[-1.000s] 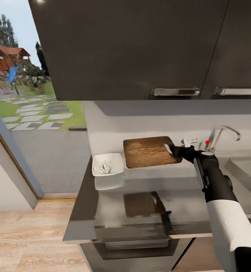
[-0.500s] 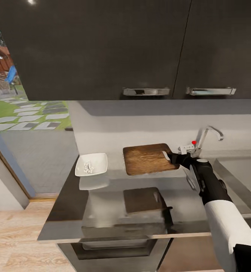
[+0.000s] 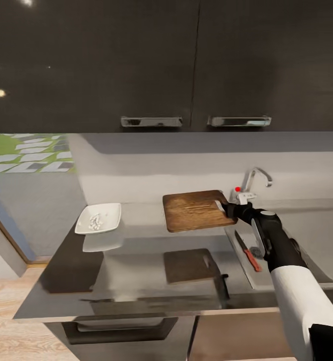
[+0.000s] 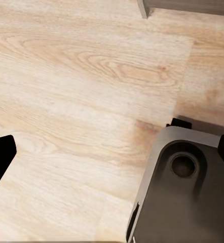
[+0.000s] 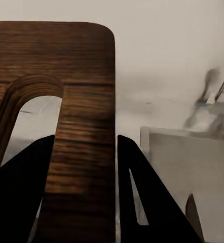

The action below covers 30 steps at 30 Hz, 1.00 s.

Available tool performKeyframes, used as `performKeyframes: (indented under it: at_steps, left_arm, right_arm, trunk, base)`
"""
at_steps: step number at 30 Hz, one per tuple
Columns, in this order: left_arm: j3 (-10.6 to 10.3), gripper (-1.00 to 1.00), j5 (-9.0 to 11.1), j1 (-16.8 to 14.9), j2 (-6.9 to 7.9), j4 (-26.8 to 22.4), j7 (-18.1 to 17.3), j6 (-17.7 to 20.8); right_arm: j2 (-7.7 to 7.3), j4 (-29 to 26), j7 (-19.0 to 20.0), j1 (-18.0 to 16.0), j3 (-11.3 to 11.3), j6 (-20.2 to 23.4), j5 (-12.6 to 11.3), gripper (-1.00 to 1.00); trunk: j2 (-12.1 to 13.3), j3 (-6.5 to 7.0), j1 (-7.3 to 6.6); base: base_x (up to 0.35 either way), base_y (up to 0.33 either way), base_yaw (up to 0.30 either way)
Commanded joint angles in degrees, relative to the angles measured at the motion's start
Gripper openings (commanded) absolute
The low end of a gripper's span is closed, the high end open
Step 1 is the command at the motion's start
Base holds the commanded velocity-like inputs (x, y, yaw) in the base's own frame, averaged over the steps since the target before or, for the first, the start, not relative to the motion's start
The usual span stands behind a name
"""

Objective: In the kitchen, take the Vidalia onion out of the sink, dice it on the chopping board with the paring knife, put the diced onion into the bowl on the countertop, then place both the paring knife and the chopping board into the sink.

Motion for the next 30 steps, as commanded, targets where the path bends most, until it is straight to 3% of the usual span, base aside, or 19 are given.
performKeyframes:
  at_steps: [1,14,18,20,25,26,28,30]
  left_arm:
    - [-0.5,1.00,0.3,-0.1,-0.02,0.3,0.1,-0.4]
    - [-0.5,1.00,0.3,-0.1,0.08,0.3,0.2,-0.4]
    - [-0.5,1.00,0.3,-0.1,0.13,0.3,0.1,-0.4]
    - [-0.5,1.00,0.3,-0.1,0.16,0.2,0.1,-0.4]
    - [-0.5,1.00,0.3,-0.1,-0.06,0.2,0.1,-0.5]
    - [-0.5,1.00,0.3,-0.1,-0.02,0.2,0.1,-0.5]
    - [-0.5,1.00,0.3,-0.1,0.09,0.2,0.1,-0.5]
    - [-0.5,1.00,0.3,-0.1,0.14,0.2,0.1,-0.6]
  right_arm:
    - [0.00,-0.1,0.6,0.0,-0.2,0.2,0.4,-1.00]
    - [0.05,2.2,0.1,0.0,-0.2,0.2,0.5,-1.00]
    - [0.44,6.7,-6.2,0.0,-0.2,-0.1,0.4,-1.00]
    - [1.32,9.1,-9.3,0.0,-0.2,-2.0,0.3,-1.00]
    - [1.66,12.6,-10.5,0.0,-0.5,-5.6,0.4,-1.00]
    - [1.69,13.1,-10.8,0.0,-1.0,-5.8,0.4,-1.00]
    - [1.71,13.7,-12.0,0.0,-4.0,-6.0,0.3,-1.00]
    - [1.66,13.8,-13.0,0.0,-9.9,-6.1,0.3,-1.00]
  trunk:
    - [-0.1,-0.12,0.04]
    - [-0.1,-0.12,0.04]
    - [-0.1,-0.12,0.04]
    - [-0.1,-0.12,0.04]
    - [-0.1,-0.12,0.04]
    - [-0.1,-0.12,0.04]
    - [-0.1,-0.12,0.04]
    - [-0.1,-0.12,0.04]
  base:
    - [0.000,-0.340,0.000]
    - [0.000,-0.340,0.000]
    - [0.000,-0.249,0.000]
    - [0.000,-0.045,0.000]
    - [0.000,-0.008,0.000]
    - [0.000,0.000,0.000]
    - [0.000,0.000,0.000]
    - [0.000,0.000,0.000]
